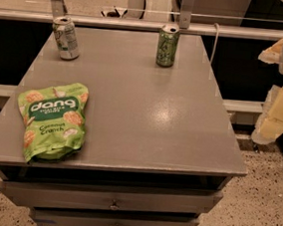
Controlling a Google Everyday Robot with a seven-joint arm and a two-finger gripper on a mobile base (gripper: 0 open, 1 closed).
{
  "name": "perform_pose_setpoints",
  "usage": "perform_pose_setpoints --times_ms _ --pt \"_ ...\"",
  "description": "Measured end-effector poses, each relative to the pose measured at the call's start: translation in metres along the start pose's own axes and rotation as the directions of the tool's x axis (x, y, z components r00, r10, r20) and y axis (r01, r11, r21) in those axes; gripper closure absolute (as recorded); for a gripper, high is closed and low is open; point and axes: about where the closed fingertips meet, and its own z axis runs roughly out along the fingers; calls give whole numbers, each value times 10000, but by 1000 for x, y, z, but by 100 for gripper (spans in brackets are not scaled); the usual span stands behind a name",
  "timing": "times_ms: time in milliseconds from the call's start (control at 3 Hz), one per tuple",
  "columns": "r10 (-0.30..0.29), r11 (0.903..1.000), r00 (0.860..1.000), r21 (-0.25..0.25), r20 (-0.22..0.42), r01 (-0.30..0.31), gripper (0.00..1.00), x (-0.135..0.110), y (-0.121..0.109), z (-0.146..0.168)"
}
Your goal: Move green can near green rice chip bag
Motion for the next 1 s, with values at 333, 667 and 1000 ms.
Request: perform_pose_setpoints --times_ms 333,667,1000 --pt "0 10000 10000 2 1 0 0 0 0 0" --pt "173 9998 9994 82 309 -176 0 -1 -10 11" --pt "516 9977 9949 403 864 -552 0 -1 -37 33"
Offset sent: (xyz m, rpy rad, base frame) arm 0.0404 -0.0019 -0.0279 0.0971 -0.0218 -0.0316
